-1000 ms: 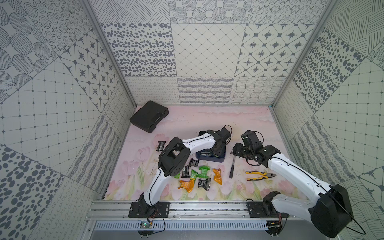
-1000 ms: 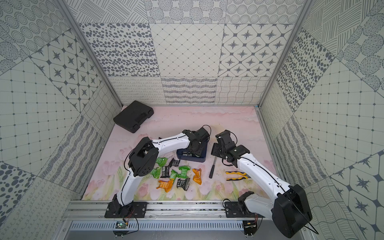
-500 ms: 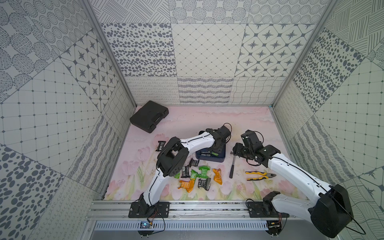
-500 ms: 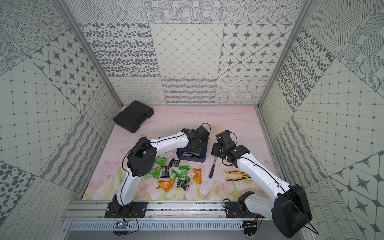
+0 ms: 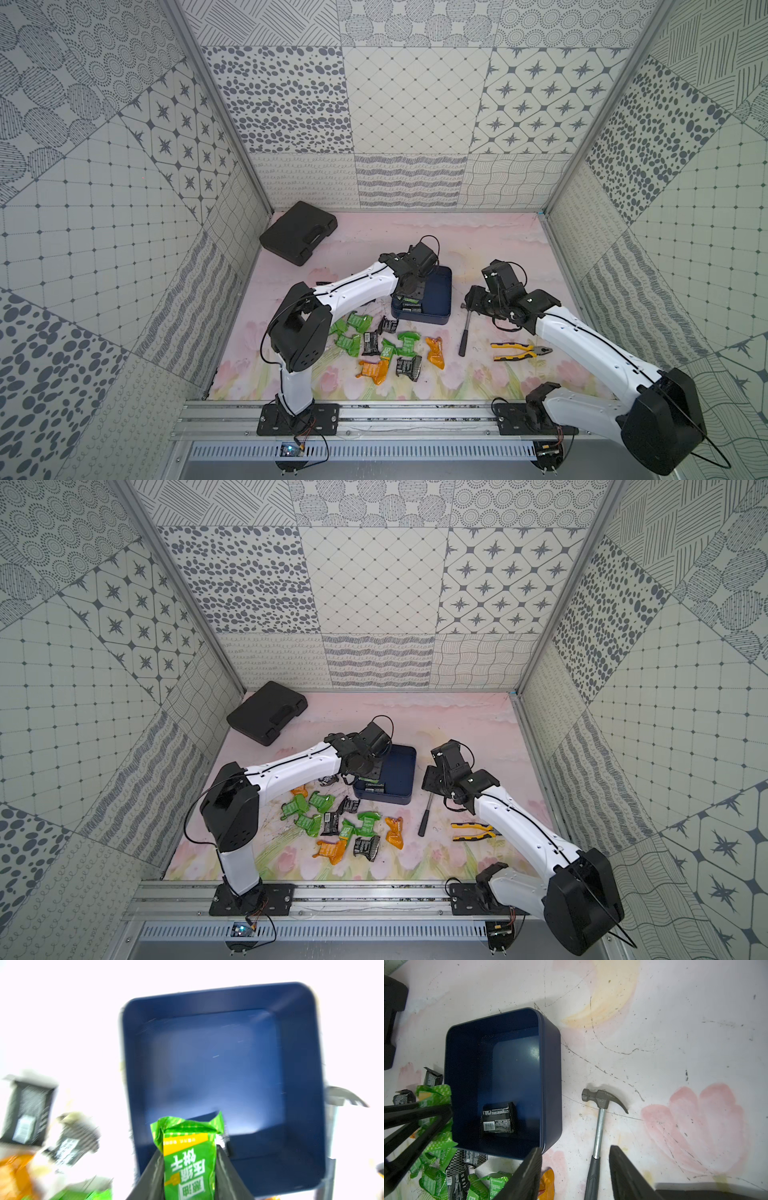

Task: Take the cookies out of the storage box
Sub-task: Pick up the cookie from the storage box, then place the cookie at the center of the board.

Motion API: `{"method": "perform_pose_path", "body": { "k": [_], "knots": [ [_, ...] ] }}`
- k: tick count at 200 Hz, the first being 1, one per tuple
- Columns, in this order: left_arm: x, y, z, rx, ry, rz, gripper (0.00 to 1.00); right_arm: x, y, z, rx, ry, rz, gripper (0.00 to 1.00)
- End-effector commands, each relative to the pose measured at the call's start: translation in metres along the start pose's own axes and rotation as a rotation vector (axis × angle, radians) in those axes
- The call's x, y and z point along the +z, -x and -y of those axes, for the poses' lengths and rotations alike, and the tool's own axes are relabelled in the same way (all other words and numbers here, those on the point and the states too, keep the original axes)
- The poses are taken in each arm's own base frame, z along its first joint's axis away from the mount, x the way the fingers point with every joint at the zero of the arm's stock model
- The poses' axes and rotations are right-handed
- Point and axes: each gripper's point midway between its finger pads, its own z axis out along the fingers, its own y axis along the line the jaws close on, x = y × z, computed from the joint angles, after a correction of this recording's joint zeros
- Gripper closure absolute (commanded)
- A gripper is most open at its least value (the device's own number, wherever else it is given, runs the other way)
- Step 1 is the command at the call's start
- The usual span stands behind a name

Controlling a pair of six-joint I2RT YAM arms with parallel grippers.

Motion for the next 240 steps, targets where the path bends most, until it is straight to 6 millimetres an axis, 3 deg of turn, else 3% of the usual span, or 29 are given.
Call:
{"method": "perform_pose_path", "body": {
  "k": [1, 34, 62, 116, 157, 187, 210, 240],
  "knots": [
    [-0.009, 0.000, -0.046, -0.145, 0.048, 0.021, 0.73, -0.001, 0.007, -0.007, -0.007, 0.018, 0.007, 0.44],
    [-0.011, 0.013, -0.071, -0.204, 0.037, 0.045, 0.73, -0.001, 0.006, -0.007, -0.009, 0.019, 0.005, 0.44],
    [0.013, 0.020, -0.085, -0.232, 0.025, 0.016, 0.73, 0.000, 0.006, -0.005, -0.011, 0.014, 0.007, 0.44],
    [0.063, 0.035, -0.081, -0.163, 0.013, -0.004, 0.71, 0.003, 0.012, -0.005, -0.026, 0.002, 0.023, 0.43],
    [0.085, 0.028, -0.085, -0.155, 0.035, -0.031, 0.64, 0.008, 0.020, -0.002, -0.045, -0.007, 0.041, 0.41],
    [0.093, 0.024, -0.085, -0.162, 0.031, -0.040, 0.57, 0.013, 0.030, 0.004, -0.051, -0.026, 0.065, 0.39],
    [0.093, 0.028, -0.083, -0.169, 0.020, -0.022, 0.45, 0.016, 0.038, 0.002, -0.072, -0.008, 0.094, 0.37],
    [0.078, 0.045, -0.082, -0.207, -0.003, 0.063, 0.35, 0.022, 0.041, -0.032, -0.198, 0.122, 0.050, 0.35]
  ]
}}
